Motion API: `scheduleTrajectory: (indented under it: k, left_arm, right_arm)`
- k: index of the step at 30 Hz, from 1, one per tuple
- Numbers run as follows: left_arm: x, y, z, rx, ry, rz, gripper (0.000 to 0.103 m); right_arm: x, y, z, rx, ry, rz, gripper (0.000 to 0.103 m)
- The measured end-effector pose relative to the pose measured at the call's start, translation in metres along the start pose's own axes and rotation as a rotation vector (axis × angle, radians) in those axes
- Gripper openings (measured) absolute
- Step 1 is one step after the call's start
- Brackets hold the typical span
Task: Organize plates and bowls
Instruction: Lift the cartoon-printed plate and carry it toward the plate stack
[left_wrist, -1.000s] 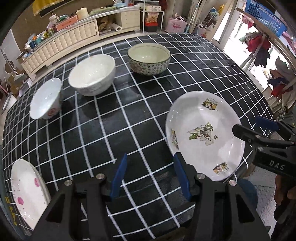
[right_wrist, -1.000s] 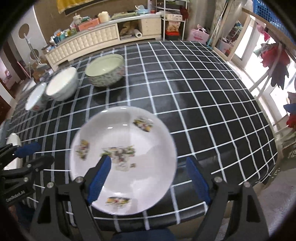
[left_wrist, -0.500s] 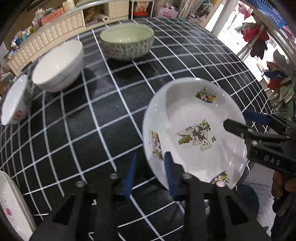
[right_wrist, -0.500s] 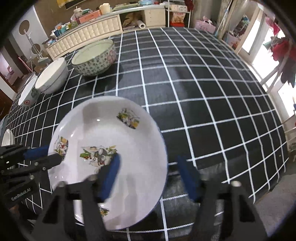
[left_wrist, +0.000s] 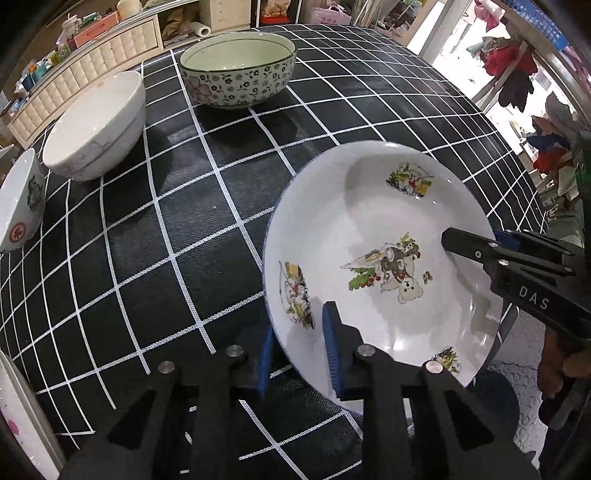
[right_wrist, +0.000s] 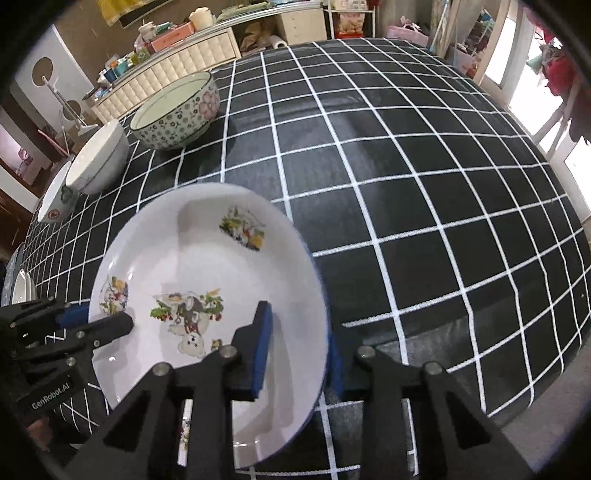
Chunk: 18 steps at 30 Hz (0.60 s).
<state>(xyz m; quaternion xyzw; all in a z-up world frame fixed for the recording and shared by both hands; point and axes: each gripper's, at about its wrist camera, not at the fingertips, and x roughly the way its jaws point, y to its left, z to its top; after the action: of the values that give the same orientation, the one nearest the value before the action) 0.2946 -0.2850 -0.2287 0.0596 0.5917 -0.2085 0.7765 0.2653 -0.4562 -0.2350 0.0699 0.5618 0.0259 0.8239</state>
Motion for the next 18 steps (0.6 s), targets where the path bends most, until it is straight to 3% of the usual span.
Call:
scheduleTrajectory:
  k: [4,9,18]
  left_arm:
    - [-0.002,0.0,-0.004,-0.007,-0.013,0.043,0.023]
    - [-0.011,0.016,-0.016,-0.037,-0.006,0.036,0.023]
    - [-0.071,0.072,-0.048,-0.107,-0.09,0.1,0.023]
  right_arm:
    - [0.0,-0.001,-0.003,0.034,0.005,0.042,0.026]
    - [-0.007,0.018,-0.008,0.022,-0.006,0.062,0.025]
    - [-0.027,0.092,0.0,-0.068,-0.042,0.118,0.025]
